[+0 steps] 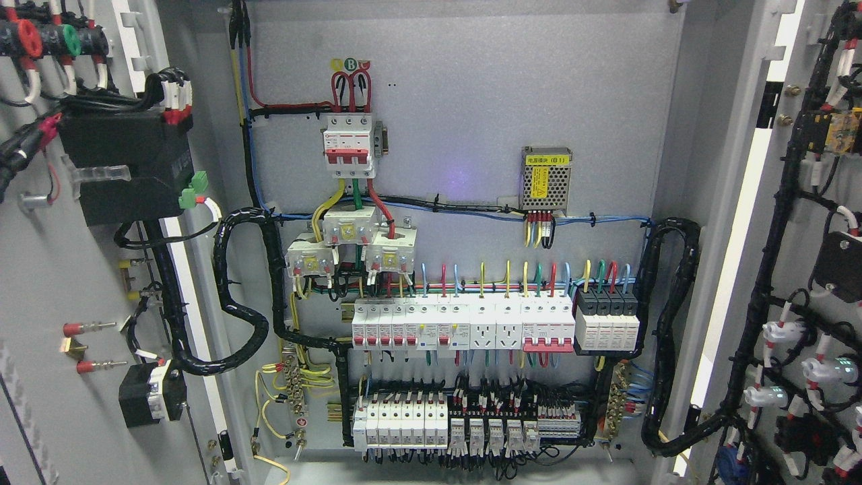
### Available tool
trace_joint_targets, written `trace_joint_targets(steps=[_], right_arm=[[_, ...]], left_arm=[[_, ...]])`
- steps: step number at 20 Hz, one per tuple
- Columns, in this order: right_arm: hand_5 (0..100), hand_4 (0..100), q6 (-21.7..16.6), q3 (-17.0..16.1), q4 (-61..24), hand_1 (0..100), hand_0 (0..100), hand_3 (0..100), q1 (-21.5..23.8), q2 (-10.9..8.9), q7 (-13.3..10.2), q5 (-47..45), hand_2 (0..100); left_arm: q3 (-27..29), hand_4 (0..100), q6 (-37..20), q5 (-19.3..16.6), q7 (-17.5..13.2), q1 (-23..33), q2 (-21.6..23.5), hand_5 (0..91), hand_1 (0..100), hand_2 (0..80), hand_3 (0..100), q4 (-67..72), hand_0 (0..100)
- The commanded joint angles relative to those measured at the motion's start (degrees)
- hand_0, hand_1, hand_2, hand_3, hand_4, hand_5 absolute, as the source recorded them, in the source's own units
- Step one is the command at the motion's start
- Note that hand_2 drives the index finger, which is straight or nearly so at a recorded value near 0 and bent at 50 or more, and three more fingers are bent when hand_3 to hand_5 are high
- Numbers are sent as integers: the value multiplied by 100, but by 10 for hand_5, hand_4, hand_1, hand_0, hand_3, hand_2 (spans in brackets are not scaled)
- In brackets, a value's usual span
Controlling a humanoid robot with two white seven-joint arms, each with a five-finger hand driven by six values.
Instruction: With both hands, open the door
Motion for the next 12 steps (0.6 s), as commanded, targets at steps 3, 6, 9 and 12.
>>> trace_joint_targets(steps=[3, 6, 9, 12], right_arm=[[0, 0, -83, -130, -14, 0, 0, 0, 82, -48, -25, -12, 0], [0, 0, -101, -130, -14, 0, 0, 0, 197, -57, -25, -21, 0], [0, 0, -101, -182, -14, 0, 0, 0, 241, -57, -25, -83, 0], [0, 0, -119, -253, 21, 0, 0, 0, 241, -31, -34, -188, 0]], left_arm=[[-1, 32, -2547, 24, 236, -166, 137, 0, 0, 0, 0, -52, 0], [77, 32, -2854, 33, 245, -166, 180, 0, 0, 0, 0, -52, 0], [130, 32, -2890, 103, 342, -166, 207, 0, 0, 0, 0, -52, 0], [218, 31, -2890, 226, 359, -166, 224, 0, 0, 0, 0, -43, 0]])
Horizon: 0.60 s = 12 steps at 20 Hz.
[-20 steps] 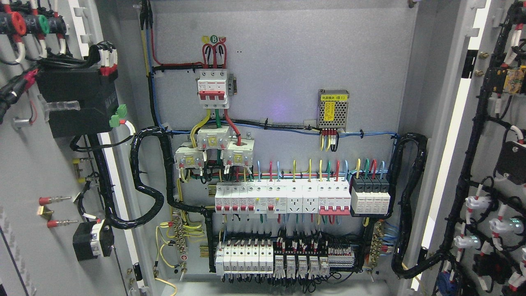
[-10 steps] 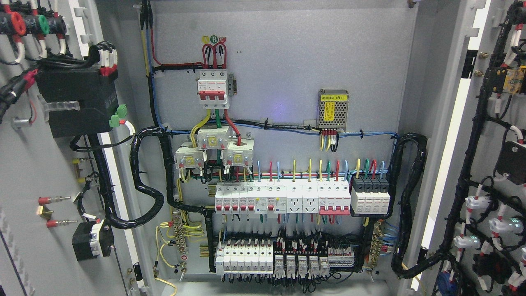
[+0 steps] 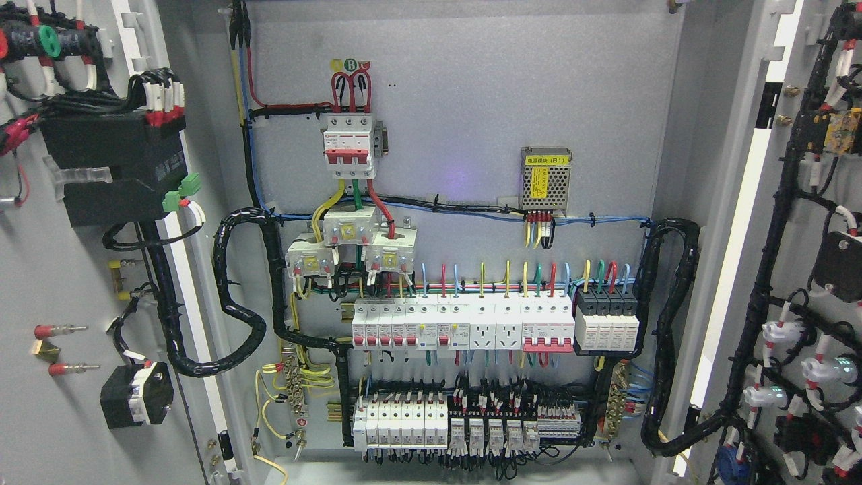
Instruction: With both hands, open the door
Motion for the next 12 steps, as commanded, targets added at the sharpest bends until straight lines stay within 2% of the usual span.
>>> trace_joint_targets(steps=[1, 3, 12], right_arm=[[0, 0, -13, -149, 38, 0, 0, 0, 65, 28, -16, -237, 0], [0, 0, -13, -175, 46, 0, 0, 0, 65, 46, -16, -431, 0], [0, 0, -13, -544, 205, 0, 0, 0, 99, 2, -7, -1020, 0]], left_arm=[[158, 32, -2888, 138, 21, -21, 112, 0, 0, 0, 0, -9, 0], [193, 32, -2888, 182, 30, -21, 103, 0, 0, 0, 0, 0, 0], [658, 31, -2888, 867, 21, -21, 208, 0, 0, 0, 0, 35, 0]])
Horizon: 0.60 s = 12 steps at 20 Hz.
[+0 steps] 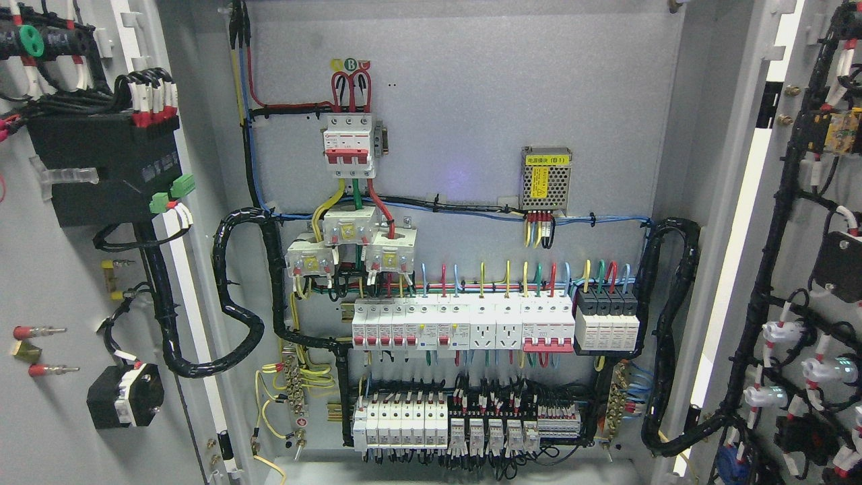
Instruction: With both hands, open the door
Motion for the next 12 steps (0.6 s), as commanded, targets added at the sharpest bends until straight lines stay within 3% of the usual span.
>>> trace_joint_targets(steps=[1, 9, 12], right_arm=[[0, 0, -3, -410, 129, 0, 0, 0, 106, -41, 11, -427, 0], [0, 0, -3, -525, 252, 0, 0, 0, 247, -58, 37, -797, 0], [0, 0, -3, -525, 252, 0, 0, 0, 291, -216, 55, -884, 0]], left_arm=[[482, 31, -2888, 433, -14, 6, 140, 0, 0, 0, 0, 25, 0], [877, 31, -3010, 1031, -22, 77, 289, 0, 0, 0, 0, 69, 0], [1062, 31, -3177, 1146, -14, 147, 298, 0, 0, 0, 0, 121, 0]])
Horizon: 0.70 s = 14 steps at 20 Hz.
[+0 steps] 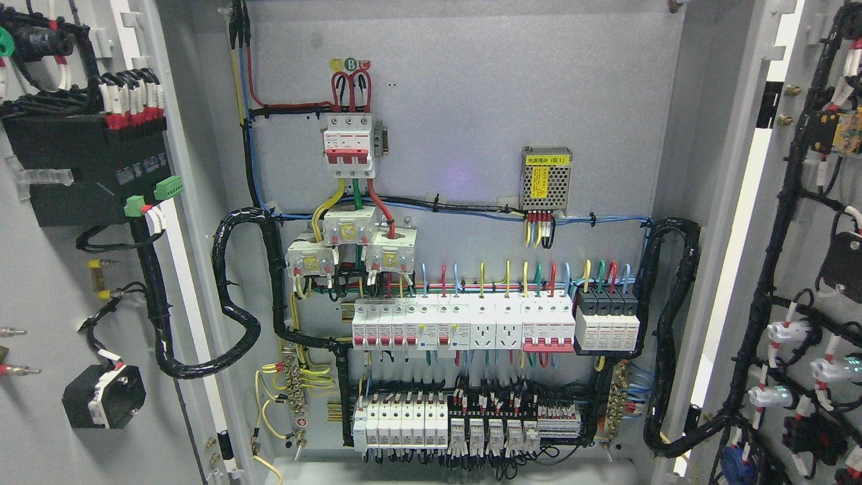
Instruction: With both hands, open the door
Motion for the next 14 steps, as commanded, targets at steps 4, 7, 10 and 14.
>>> trace_joint_targets(steps=[4, 7, 10, 14], right_arm=[[0, 0, -1, -192, 113, 0, 0, 0, 118, -445, 13, -575, 0], [0, 0, -1, -192, 113, 0, 0, 0, 118, -524, 13, -584, 0], [0, 0, -10, -192, 113, 0, 0, 0, 118, -630, 22, -593, 0], [0, 0, -54, -192, 121, 0, 0, 0, 118, -823, 31, -593, 0]], left_arm=[[769, 30, -3265, 539, -8, 324, 135, 0, 0, 0, 0, 257, 0], [963, 30, -3265, 723, -8, 385, 134, 0, 0, 0, 0, 432, 0], [1025, 30, -3265, 794, -8, 377, 143, 0, 0, 0, 0, 634, 0], [1086, 30, -3247, 873, -8, 342, 169, 0, 0, 0, 0, 810, 0]])
